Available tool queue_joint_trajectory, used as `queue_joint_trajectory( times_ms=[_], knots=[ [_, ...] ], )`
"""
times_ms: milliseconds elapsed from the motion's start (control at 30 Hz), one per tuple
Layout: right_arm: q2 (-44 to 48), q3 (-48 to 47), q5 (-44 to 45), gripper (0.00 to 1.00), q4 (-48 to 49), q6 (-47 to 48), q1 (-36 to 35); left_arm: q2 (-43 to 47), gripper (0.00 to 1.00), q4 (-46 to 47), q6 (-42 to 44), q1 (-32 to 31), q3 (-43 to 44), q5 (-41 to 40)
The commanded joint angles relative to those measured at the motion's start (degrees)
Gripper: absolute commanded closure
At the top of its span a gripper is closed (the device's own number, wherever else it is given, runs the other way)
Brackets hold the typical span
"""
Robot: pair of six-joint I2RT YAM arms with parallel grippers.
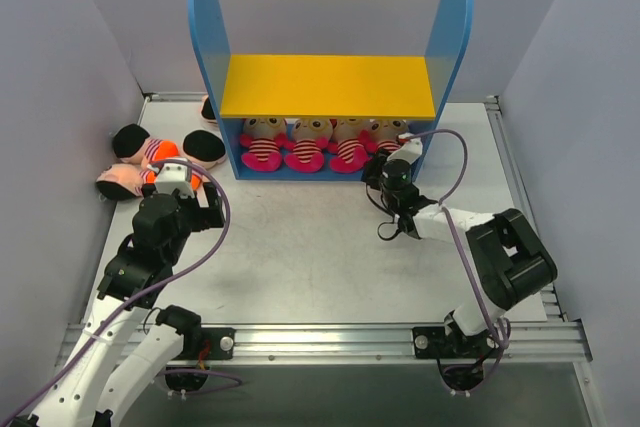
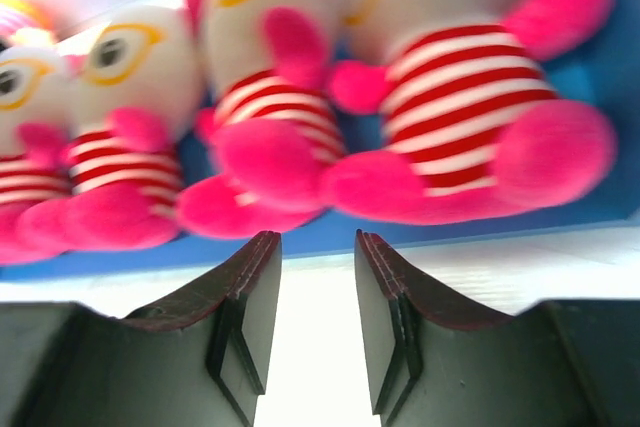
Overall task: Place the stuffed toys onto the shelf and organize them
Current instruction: Adjust the position of the stuffed toy
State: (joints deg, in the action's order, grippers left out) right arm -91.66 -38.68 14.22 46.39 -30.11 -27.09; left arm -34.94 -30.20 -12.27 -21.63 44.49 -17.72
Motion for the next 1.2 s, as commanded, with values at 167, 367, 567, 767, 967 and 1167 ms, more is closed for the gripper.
queue_joint_trajectory(
  times_ms=[167,367,567,767,967,1167],
  knots=[
    [-0.2,-6.3,0.0,0.60,-0.8,3.0,-2.2,0.5,0.04,1.6,0.8,0.4,-0.1,0.7],
    [-3.4,-9.0,0.0,0.55,0.1,3.4,-2.6,0.6,0.04,1.6,0.8,0.4,-0.1,0.8],
    [-6.3,-11.7,-0.1,0.54,0.0,3.3,-2.6,0.7,0.04,1.7,0.8,0.4,-0.1,0.9],
    [-8.7,-13.2,-0.7,0.53,0.4,2.5,-2.6,0.7,0.04,1.7,0.8,0.4,-0.2,1.0],
    [-9.6,-13.6,-2.8,0.53,1.1,0.8,-2.7,0.9,0.04,1.7,0.8,0.4,-0.2,1.0],
    [-10.3,-14.1,-4.3,0.53,1.6,-0.7,-2.9,1.2,0.04,1.6,0.8,0.4,-0.2,1.0]
  ],
)
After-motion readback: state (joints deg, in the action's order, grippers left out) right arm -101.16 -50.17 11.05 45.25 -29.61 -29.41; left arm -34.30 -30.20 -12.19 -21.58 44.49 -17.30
